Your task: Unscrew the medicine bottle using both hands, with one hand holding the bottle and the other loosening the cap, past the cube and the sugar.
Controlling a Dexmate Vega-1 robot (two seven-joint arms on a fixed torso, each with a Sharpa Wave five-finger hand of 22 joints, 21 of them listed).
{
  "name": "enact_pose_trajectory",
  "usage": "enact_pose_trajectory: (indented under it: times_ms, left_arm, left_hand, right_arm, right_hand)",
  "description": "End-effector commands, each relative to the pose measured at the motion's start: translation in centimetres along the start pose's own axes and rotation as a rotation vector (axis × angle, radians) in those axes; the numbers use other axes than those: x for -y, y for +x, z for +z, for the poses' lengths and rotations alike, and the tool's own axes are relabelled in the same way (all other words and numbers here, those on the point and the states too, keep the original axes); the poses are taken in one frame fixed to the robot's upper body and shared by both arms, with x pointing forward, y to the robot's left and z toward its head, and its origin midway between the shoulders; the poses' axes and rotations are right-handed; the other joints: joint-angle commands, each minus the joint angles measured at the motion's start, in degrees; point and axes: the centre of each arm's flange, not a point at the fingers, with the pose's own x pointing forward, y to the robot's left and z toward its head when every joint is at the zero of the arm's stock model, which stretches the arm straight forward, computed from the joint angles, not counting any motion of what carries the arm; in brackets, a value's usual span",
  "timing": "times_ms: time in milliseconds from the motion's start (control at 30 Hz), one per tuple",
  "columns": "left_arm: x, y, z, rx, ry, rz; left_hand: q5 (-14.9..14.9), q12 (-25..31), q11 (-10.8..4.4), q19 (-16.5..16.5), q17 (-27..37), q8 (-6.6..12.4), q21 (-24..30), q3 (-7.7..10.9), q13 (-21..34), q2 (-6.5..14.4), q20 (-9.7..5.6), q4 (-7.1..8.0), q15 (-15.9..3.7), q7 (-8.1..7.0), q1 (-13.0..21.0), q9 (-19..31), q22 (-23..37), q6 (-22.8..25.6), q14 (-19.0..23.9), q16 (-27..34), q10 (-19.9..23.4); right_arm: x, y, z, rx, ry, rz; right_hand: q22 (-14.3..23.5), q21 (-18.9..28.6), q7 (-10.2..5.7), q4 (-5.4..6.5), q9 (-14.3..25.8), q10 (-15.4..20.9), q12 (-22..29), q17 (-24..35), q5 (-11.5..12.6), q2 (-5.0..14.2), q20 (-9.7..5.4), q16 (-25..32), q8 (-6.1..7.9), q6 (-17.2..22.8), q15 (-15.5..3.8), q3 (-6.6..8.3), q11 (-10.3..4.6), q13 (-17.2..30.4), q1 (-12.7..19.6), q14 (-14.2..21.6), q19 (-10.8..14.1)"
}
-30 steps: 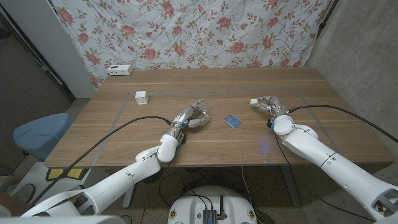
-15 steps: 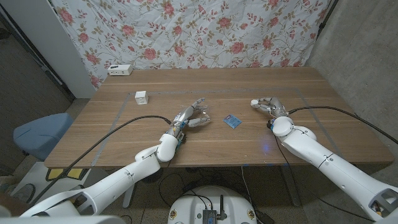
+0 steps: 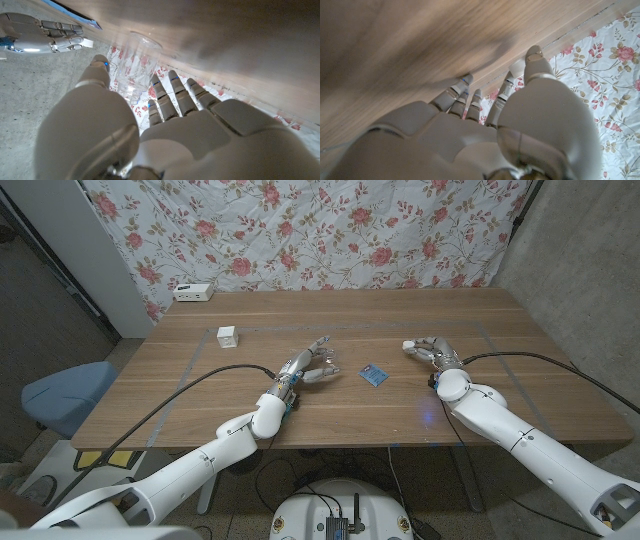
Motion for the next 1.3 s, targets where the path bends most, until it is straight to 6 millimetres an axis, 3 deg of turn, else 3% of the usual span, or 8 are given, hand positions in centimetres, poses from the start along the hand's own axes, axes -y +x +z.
enact_pose_trajectory:
  times_ms: [33,333,633,733,1300]
  left_arm:
    - [-0.2,0.1,0.0,-0.005,0.004,0.011]
    - [-0.3,0.1,0.0,-0.004,0.008,0.021]
    - [-0.6,0.2,0.0,-0.007,0.009,0.029]
    - [-0.7,0.3,0.0,-0.002,0.006,0.035]
    - [-1.7,0.7,0.4,0.003,-0.017,0.041]
  left_hand:
    - [0.3,0.1,-0.21,-0.2,0.2,0.09,-0.2,-0.22,0.2,0.3,0.18,-0.05,-5.38,-0.10,-0.3,0.1,0.1,-0.2,-0.3,0.2,-0.3]
    - [0.5,0.2,-0.10,-0.3,0.2,0.22,-0.1,-0.18,0.2,0.8,0.18,-0.05,-5.32,-0.09,-0.1,0.1,0.1,0.0,-0.5,0.3,-0.4]
    - [0.6,0.3,-0.08,-0.5,0.2,0.30,-0.1,-0.26,0.2,1.0,0.22,-0.07,-5.21,-0.09,-0.1,0.2,0.1,0.2,-0.6,0.3,-0.7]
    - [0.6,0.3,-0.04,-0.5,0.2,0.31,0.0,-0.31,0.2,1.1,0.22,-0.07,-5.16,-0.09,-0.1,0.2,0.1,0.2,-0.8,0.3,-0.7]
    - [0.7,0.2,0.40,-1.1,0.2,0.14,0.0,-1.06,0.2,1.4,0.59,0.31,-4.41,-0.11,-1.1,0.1,0.1,-0.4,-2.5,0.1,-2.3]
  right_arm:
    - [-0.2,0.0,-0.1,-0.003,-0.012,0.018]
    - [-0.3,0.0,0.0,-0.006,-0.024,0.045]
    - [-0.3,0.0,0.0,-0.004,-0.028,0.073]
    - [-0.3,0.0,0.0,0.000,-0.025,0.078]
    - [0.5,-0.3,0.4,0.040,-0.025,0.091]
  right_hand:
    - [0.1,-0.1,0.01,-0.58,0.2,-1.1,-0.2,0.2,-0.1,-0.67,1.03,-0.2,-0.99,-2.2,-0.07,-0.07,0.49,0.3,0.2,-0.5,-1.4]
    - [0.1,0.0,0.14,-0.93,0.3,-3.6,-0.4,0.1,0.0,-2.42,1.14,-0.5,-2.83,-7.3,0.35,-0.05,1.52,0.3,0.3,-1.9,-2.8]
    - [0.1,-0.3,1.46,-0.05,0.5,-6.7,-0.5,0.2,0.1,-3.15,1.78,-0.9,-4.23,-13.3,1.44,-0.50,2.60,0.4,-1.6,-4.6,-5.2]
    - [0.1,-0.4,1.69,0.12,0.6,-7.9,-0.5,0.2,0.1,-3.34,2.27,-1.2,-4.44,-15.5,2.36,-0.64,3.09,0.4,-2.2,-6.2,-6.6]
    - [-0.1,-0.6,2.90,0.90,0.5,-10.8,-0.3,-0.2,0.3,-3.95,3.08,-1.4,-5.04,-22.8,3.65,-1.53,4.00,0.4,-4.9,-9.9,-10.3]
